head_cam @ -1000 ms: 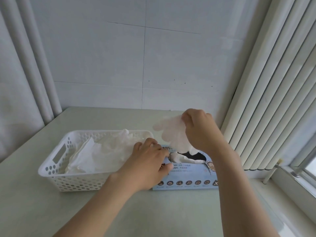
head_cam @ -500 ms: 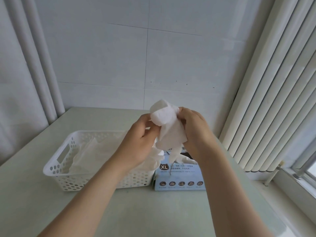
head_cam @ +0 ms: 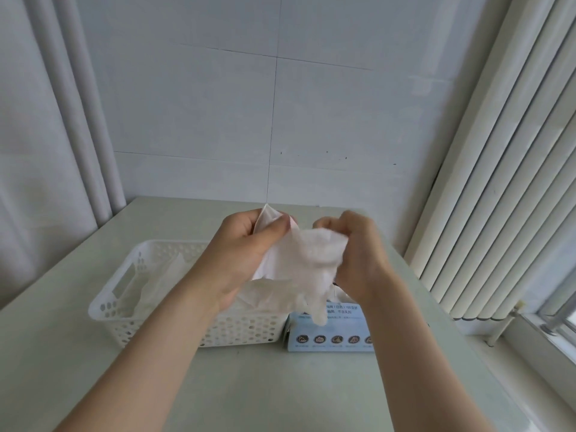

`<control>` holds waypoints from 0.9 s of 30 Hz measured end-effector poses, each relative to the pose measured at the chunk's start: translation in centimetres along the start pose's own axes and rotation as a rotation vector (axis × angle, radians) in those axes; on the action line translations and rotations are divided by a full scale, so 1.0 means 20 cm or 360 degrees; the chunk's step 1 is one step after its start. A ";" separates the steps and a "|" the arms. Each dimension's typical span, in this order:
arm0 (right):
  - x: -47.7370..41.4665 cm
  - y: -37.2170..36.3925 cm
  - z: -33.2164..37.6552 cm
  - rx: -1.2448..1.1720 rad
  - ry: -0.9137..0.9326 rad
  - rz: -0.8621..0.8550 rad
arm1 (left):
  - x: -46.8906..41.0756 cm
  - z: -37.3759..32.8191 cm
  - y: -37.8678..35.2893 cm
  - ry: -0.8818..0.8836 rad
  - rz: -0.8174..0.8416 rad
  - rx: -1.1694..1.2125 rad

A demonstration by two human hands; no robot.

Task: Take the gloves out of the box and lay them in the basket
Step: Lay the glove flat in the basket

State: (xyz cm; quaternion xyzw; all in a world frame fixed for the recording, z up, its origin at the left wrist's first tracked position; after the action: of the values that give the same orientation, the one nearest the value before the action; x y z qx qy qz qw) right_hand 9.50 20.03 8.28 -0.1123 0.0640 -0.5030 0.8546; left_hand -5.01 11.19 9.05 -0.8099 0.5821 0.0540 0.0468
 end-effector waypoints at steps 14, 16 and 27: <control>0.14 -0.13 0.19 0.1478 0.0549 0.0165 | 0.05 -0.12 0.06 -0.0155 -0.0193 -0.0384; 0.14 -0.11 0.22 0.1696 0.0563 0.0088 | 0.05 -0.10 0.06 -0.0108 -0.0143 -0.0300; 0.17 -0.03 0.17 0.1383 0.0193 0.0329 | 0.04 -0.18 0.14 -0.0310 -0.0476 -0.0307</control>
State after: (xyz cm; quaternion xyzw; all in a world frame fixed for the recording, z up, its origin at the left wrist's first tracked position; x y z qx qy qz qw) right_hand 11.37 17.27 11.82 0.2937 -0.0923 -0.4007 0.8629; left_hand -7.31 9.02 12.48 -0.8791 0.4402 0.1799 0.0326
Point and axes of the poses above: each hand's wrist, its own x-axis away from the middle knuckle, its own y-axis out of the back of the hand, z = x × y, the point moved 8 cm from there along -x, towards the middle knuckle, and after that the axes turned 3 degrees about y, right-handed, at the moved point
